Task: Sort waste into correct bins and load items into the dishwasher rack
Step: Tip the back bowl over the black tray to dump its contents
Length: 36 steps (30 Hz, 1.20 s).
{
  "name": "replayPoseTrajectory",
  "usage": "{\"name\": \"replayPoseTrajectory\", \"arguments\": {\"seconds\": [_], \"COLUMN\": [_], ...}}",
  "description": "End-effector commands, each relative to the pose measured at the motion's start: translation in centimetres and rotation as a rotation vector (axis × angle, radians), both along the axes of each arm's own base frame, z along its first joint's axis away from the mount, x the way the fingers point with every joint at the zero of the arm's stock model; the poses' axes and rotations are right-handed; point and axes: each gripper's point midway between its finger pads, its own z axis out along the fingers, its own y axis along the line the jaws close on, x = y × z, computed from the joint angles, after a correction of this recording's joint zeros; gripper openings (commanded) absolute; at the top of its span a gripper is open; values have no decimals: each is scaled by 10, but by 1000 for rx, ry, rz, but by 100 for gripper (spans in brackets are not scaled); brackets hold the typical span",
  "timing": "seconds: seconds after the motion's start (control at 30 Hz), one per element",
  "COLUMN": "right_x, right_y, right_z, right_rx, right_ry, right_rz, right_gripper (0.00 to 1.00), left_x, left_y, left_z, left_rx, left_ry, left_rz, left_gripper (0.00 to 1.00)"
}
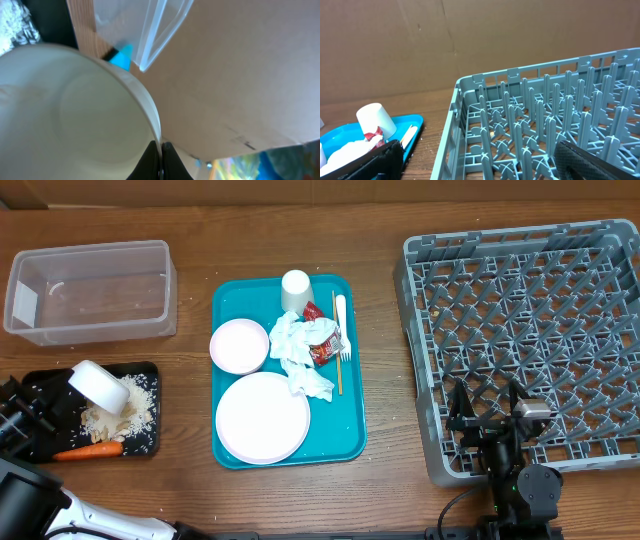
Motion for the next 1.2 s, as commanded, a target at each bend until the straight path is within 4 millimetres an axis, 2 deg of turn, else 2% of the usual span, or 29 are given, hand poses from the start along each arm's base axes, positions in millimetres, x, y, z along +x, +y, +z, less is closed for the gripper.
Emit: {"name": "replayPoseTrajectory", "arguments": {"seconds": [0.0, 0.07, 0.1, 0.27, 0.33, 0.37, 0.43, 0.63, 0.73, 0.83, 0.9, 0.93, 1.0, 1.07, 1.1, 1.17], "right_x": [0, 0, 0, 0, 0, 0, 0, 0, 0, 0, 0, 0, 0, 0, 0, 0], "right_y": [-1, -1, -1, -1, -1, -1, -1, -1, -1, -1, -1, -1, -1, -1, -1, -1], "right_z": [-2, -2, -2, -2, -2, -2, -2, -2, -2, -2, -2, -2, -2, -2, -2, -2], "right_rx": [-7, -7, -7, -7, -7, -7, -7, -7, -7, -7, -7, -7, -7, -7, -7, -7], "right_ry": [-4, -4, -4, -4, -4, -4, -4, -4, -4, -4, -4, -4, -4, -4, -4, -4], "right_rz": [-8, -8, -8, -8, -8, -7, -8, -8, -8, -8, -8, -8, -7, -7, -8, -7], "right_gripper": [100, 100, 100, 100, 100, 100, 100, 100, 100, 100, 100, 100, 100, 100, 100, 100], "left_x": [5, 7, 10, 8, 9, 8, 5, 9, 19, 31, 39, 45, 55, 72, 93, 132], "left_y": [3, 5, 8, 5, 5, 4, -3, -28, -56, -95, -130, -153, -184, -202, -204, -190], "left_z": [23, 32, 41, 35, 46, 45, 44, 56, 83, 115, 140, 156, 174, 175, 164, 143], "left_rx": [63, 0, 21, 42, 79, 68, 35, 136, 228, 313, 380, 421, 471, 534, 618, 907], "left_ry": [-160, -177, -246, -217, -298, -281, -237, -282, -372, -457, -533, -591, -648, -599, -467, -184], "left_rz": [27, 64, 88, 61, 84, 78, 62, -32, -104, -226, -338, -417, -529, -618, -634, -538], "left_gripper": [4, 4, 4, 4, 4, 4, 4, 4, 4, 4, 4, 4, 4, 4, 4, 4]}}
